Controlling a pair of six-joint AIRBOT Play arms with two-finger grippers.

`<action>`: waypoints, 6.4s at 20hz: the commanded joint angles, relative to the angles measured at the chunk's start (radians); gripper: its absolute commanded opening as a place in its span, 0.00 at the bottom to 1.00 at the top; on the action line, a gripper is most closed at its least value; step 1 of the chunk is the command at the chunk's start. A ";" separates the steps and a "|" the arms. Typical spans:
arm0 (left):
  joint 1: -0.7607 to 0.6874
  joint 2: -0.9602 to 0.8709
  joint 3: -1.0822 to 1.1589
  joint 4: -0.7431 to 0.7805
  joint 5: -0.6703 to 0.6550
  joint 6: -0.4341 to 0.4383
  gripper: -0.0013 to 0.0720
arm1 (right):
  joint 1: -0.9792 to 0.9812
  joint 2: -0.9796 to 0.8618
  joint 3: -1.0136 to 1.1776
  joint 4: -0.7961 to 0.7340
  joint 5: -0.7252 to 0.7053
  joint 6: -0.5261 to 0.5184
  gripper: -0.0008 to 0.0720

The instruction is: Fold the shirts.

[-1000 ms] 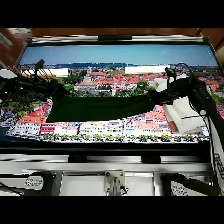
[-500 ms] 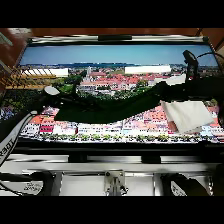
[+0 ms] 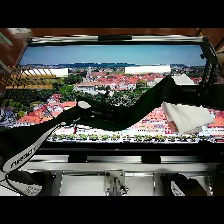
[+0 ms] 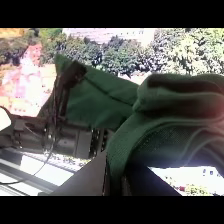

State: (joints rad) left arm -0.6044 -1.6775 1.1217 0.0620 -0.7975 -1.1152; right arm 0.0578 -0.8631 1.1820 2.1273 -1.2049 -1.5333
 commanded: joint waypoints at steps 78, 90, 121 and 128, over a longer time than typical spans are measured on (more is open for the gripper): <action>0.980 0.867 -0.100 0.463 -0.183 -0.007 0.06 | -0.369 -0.591 0.571 0.340 0.148 -0.096 0.09; 0.867 0.869 -0.100 0.463 -0.204 -0.006 0.06 | -0.596 -0.526 0.589 -0.089 -0.051 -0.052 0.09; 0.811 0.790 -0.072 0.607 -0.205 -0.028 0.05 | -0.609 -0.269 0.472 -0.631 -0.185 0.166 0.76; 0.407 0.373 0.389 1.439 -0.575 -0.351 0.21 | 0.063 -0.400 0.539 -0.631 -0.107 0.082 0.76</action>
State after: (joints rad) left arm -0.0605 -1.1484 1.3403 1.1954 -1.1763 -1.3659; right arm -0.1413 -1.1915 1.6928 1.5806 -1.2423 -1.4445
